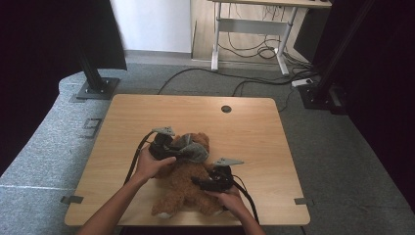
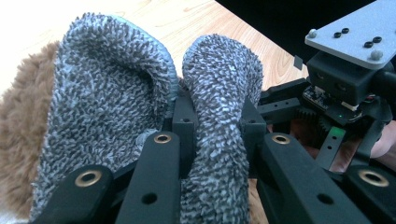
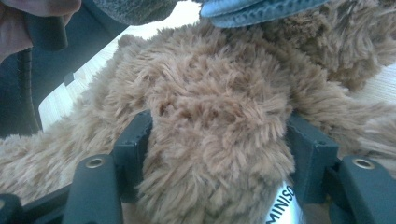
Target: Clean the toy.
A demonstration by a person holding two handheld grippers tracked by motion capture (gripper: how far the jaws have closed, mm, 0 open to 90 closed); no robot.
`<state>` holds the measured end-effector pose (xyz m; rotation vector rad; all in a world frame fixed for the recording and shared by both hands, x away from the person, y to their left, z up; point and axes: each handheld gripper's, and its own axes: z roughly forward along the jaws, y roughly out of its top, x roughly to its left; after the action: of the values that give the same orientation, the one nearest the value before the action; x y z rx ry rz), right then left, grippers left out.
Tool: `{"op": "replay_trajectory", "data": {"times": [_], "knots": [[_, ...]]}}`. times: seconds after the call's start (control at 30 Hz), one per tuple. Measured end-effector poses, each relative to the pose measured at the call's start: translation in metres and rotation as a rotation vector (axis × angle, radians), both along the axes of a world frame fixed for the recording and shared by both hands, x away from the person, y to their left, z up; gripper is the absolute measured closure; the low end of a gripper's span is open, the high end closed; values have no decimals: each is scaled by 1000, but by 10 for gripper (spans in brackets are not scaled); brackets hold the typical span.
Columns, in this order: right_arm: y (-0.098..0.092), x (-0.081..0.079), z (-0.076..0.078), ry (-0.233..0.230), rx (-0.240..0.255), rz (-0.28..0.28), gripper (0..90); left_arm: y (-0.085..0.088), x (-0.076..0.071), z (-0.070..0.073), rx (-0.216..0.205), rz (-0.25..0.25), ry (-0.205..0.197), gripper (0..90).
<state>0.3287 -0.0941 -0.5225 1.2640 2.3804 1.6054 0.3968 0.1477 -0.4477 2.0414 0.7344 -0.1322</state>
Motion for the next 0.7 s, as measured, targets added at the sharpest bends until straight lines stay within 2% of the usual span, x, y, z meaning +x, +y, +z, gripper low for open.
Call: {"op": "replay_trajectory", "data": {"times": [0.2,0.37,0.7], "knots": [[-1,0,0,1,3,-2,353,4,-2,-5,-3,1,14,744],[-1,0,-1,-2,4,-1,352,12,-5,-11,-29,9,41,744],[-1,-1,-1,-1,5,-4,350,30,-22,-18,-63,31,53,744]]}}
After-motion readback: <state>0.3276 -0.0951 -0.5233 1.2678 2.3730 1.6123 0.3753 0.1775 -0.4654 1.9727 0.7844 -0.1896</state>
